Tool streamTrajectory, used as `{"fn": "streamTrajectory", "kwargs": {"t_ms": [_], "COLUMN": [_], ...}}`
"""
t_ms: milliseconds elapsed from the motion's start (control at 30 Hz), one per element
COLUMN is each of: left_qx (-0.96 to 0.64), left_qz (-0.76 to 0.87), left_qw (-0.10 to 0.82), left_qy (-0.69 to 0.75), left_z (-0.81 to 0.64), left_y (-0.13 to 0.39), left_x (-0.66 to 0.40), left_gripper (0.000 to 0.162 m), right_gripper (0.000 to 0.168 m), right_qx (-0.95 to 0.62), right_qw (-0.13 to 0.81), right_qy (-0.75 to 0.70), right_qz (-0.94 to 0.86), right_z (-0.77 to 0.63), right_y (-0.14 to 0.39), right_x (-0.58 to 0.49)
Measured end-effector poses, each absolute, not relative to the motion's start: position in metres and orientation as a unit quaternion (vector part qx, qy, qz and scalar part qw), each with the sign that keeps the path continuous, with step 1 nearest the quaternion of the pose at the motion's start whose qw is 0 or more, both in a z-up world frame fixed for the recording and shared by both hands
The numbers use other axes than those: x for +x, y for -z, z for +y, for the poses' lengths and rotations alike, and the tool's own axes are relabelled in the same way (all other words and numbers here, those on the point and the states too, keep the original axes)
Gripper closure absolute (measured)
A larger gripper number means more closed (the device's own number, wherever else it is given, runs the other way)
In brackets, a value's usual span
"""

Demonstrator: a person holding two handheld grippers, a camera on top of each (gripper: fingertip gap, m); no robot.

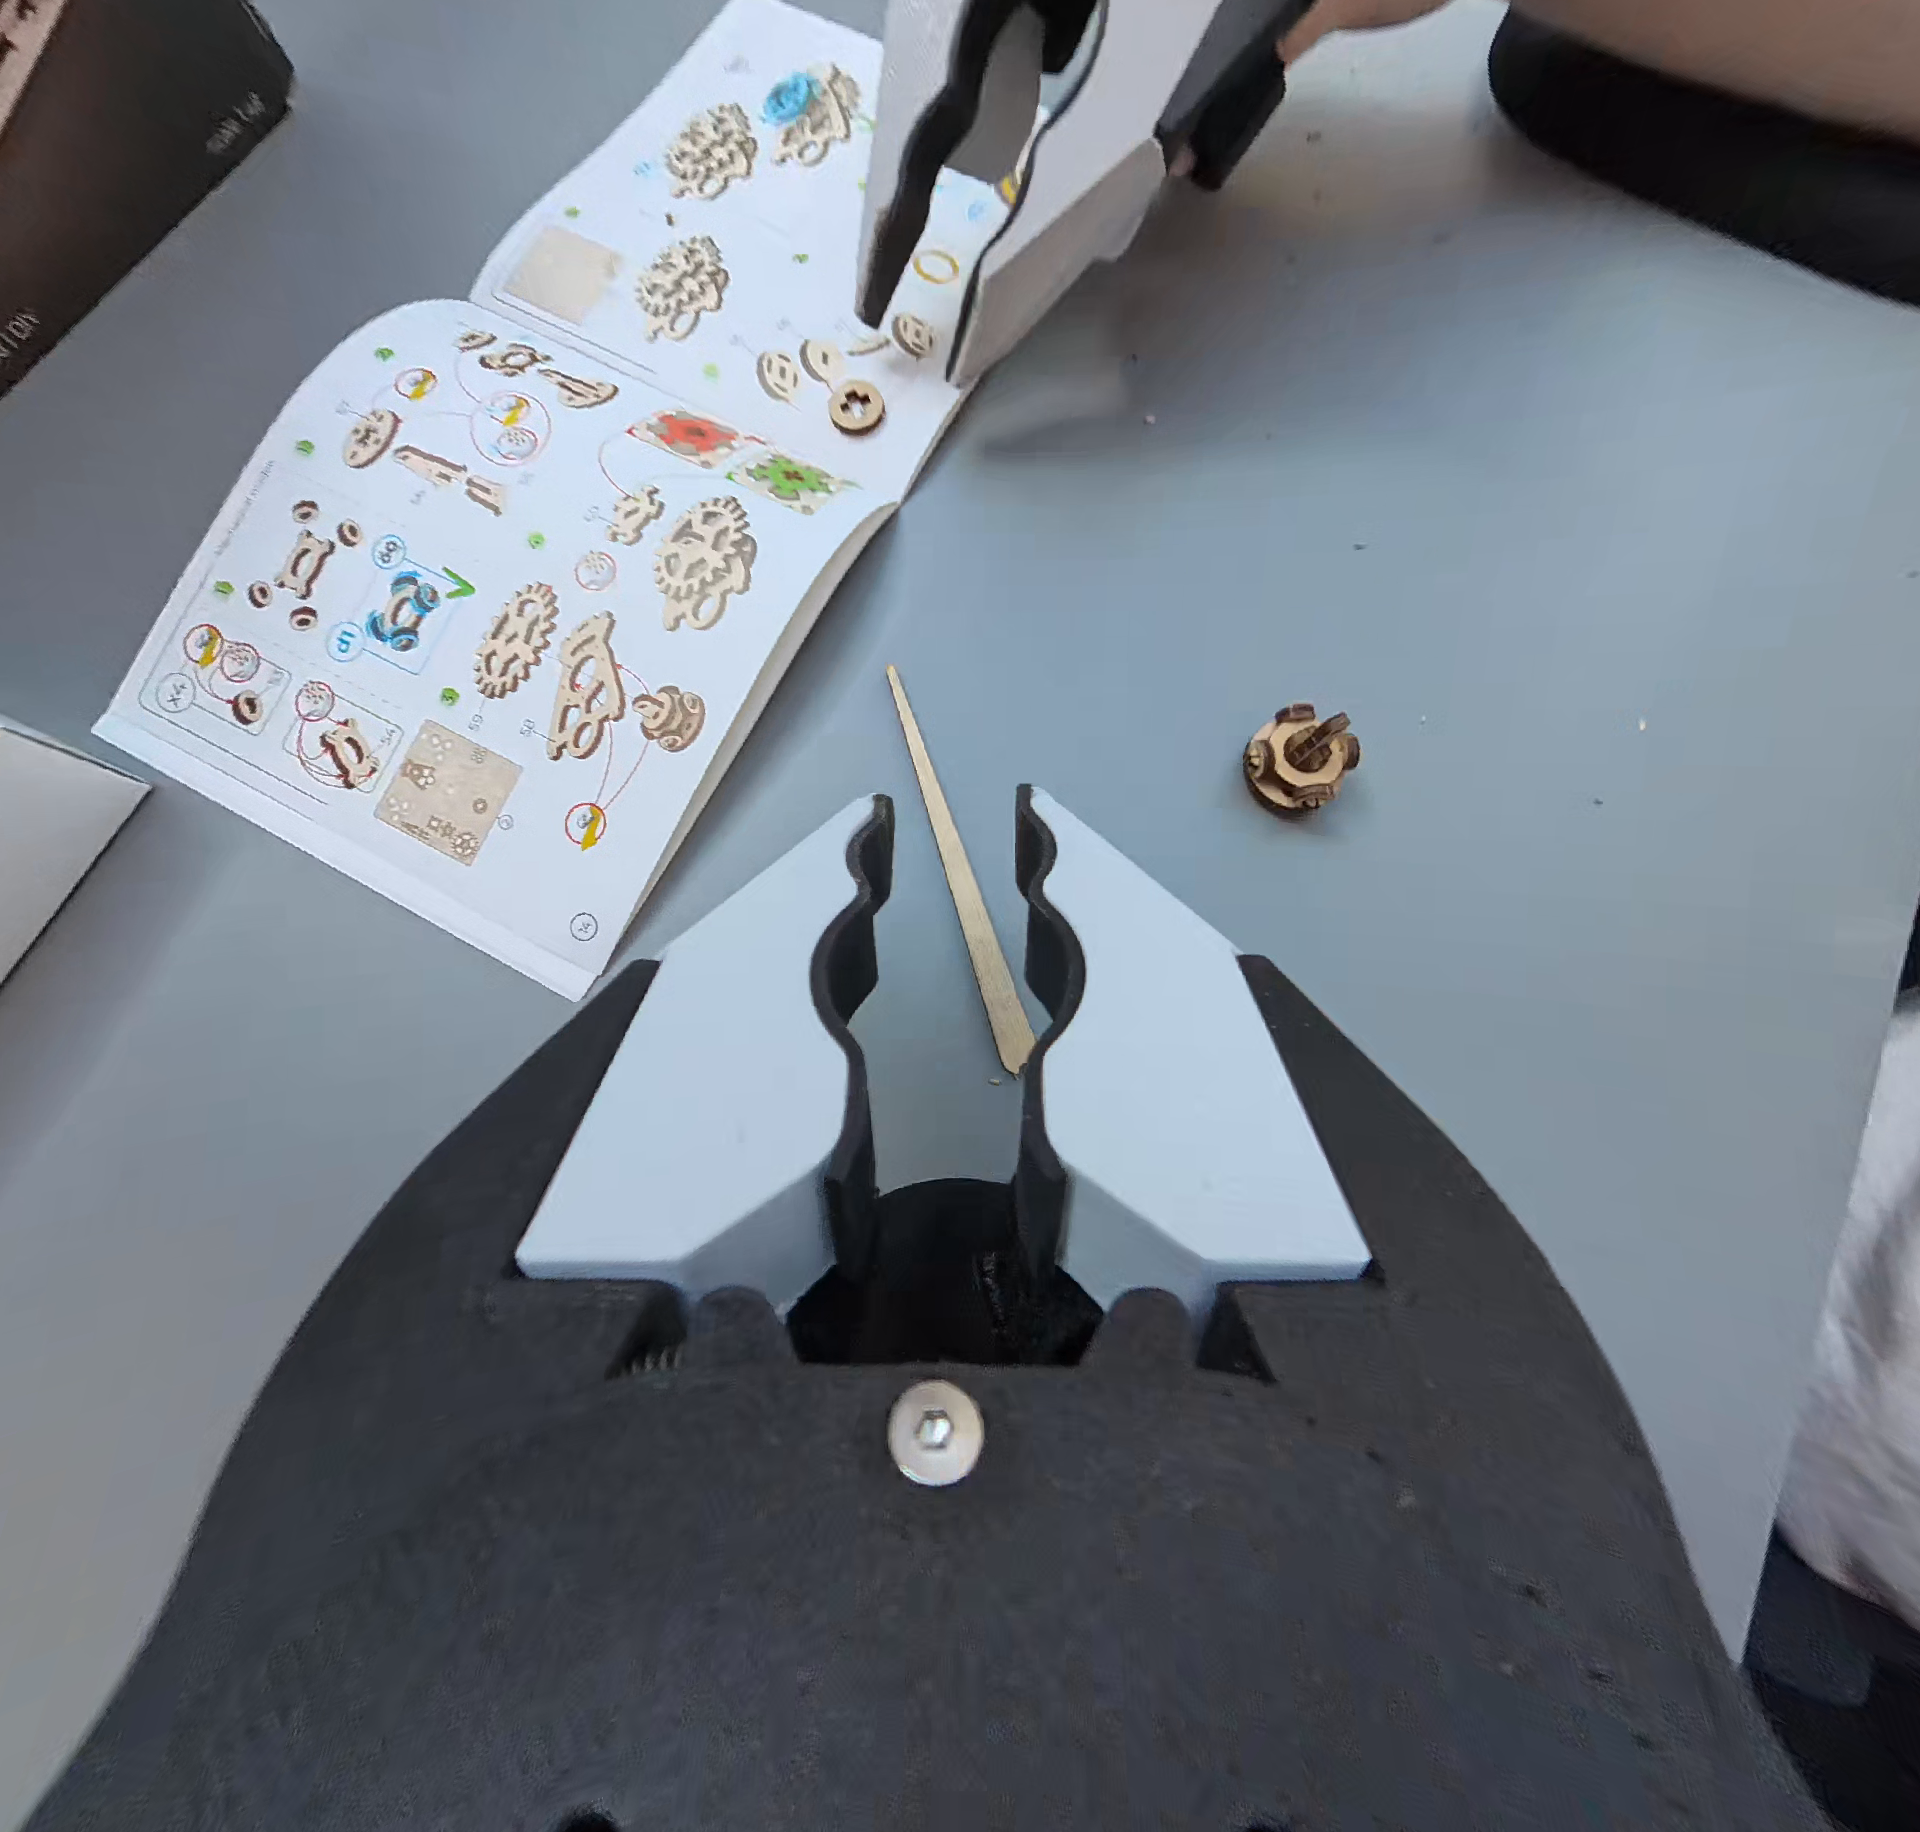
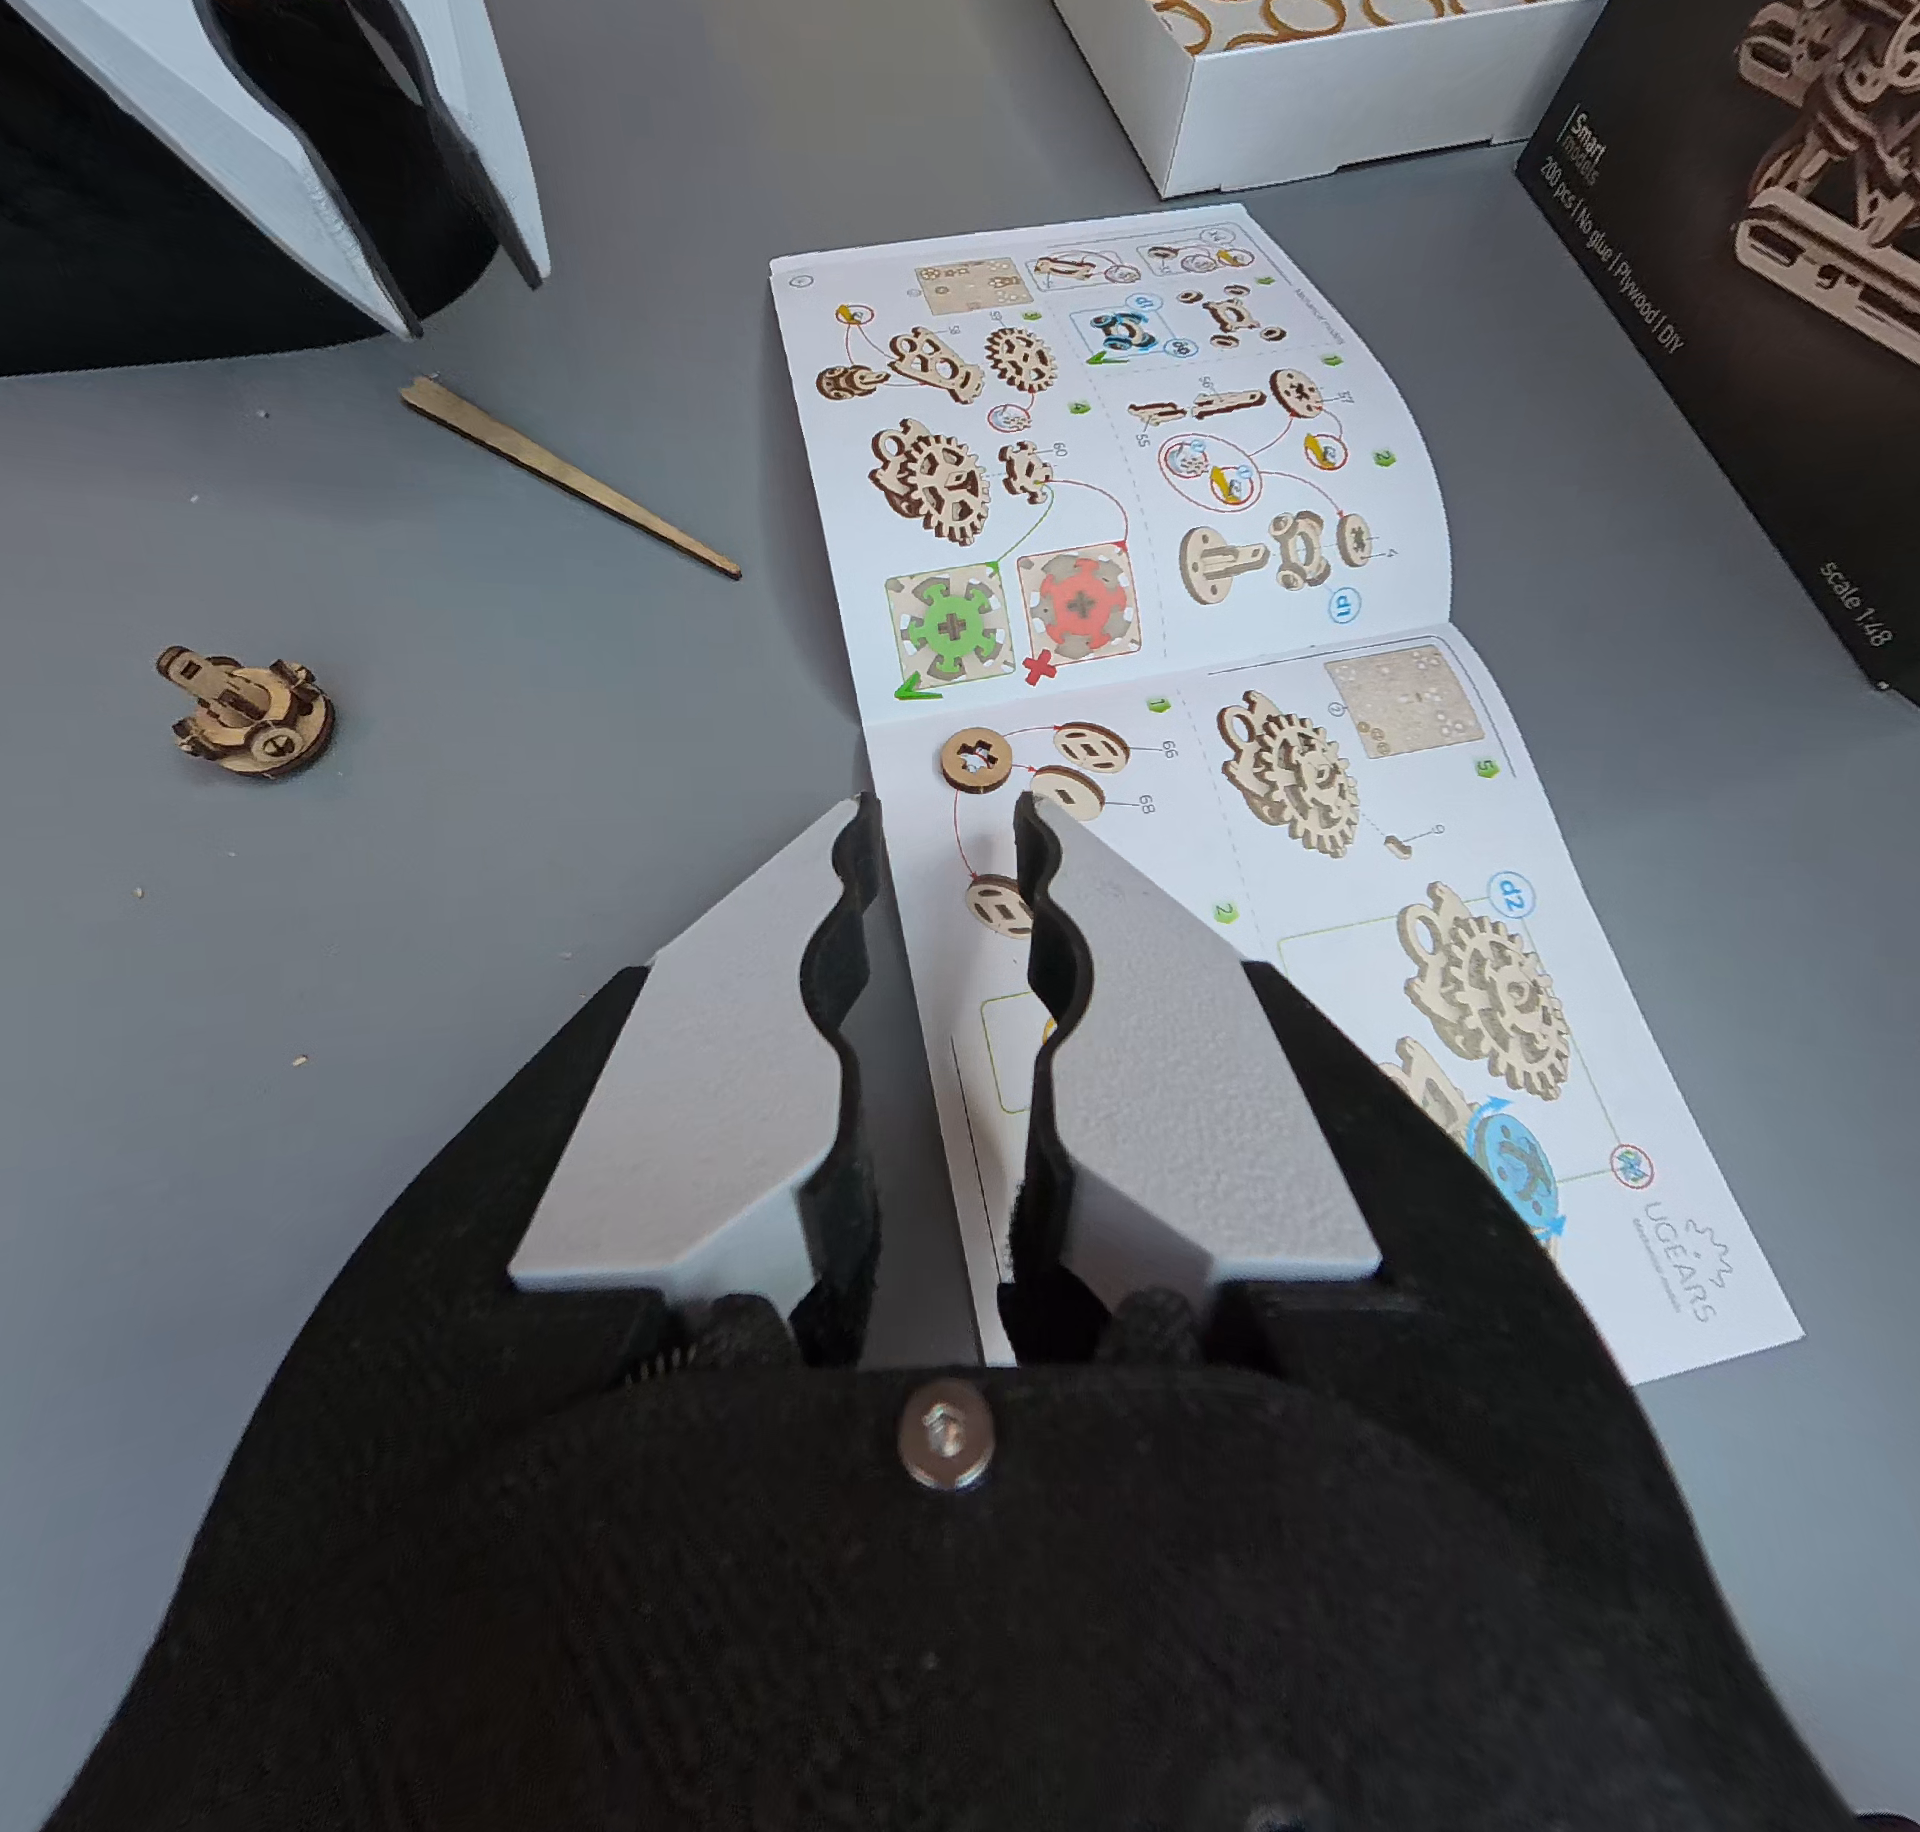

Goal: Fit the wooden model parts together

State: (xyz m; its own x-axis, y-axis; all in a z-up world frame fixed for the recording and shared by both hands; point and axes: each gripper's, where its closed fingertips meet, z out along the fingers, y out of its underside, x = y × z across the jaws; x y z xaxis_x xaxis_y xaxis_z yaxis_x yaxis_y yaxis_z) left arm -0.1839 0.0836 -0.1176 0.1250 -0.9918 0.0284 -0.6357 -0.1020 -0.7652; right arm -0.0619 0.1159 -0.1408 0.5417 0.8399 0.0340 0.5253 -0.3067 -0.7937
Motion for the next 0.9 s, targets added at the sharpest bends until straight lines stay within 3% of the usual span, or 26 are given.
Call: {"fn": "streamTrajectory", "kwargs": {"t_ms": [267, 767, 900], "left_qx": [-0.686, -0.691, -0.694], "left_qz": [0.524, 0.501, 0.499], "left_qw": [0.383, 0.392, 0.391], "left_qy": [0.330, 0.343, 0.343], "left_z": [0.077, 0.064, 0.062], "left_y": [0.090, 0.085, 0.087], "left_x": [-0.194, -0.206, -0.205], "left_gripper": [0.137, 0.140, 0.141], "right_gripper": [0.143, 0.145, 0.154], "right_qx": [-0.778, -0.758, -0.759], "right_qw": [0.399, 0.362, 0.348], "right_qy": [-0.176, -0.199, -0.206], "right_qz": [-0.452, -0.504, -0.511], "right_z": [0.126, 0.130, 0.130], "right_y": [0.142, 0.151, 0.155], "right_x": [-0.059, -0.070, -0.073]}}
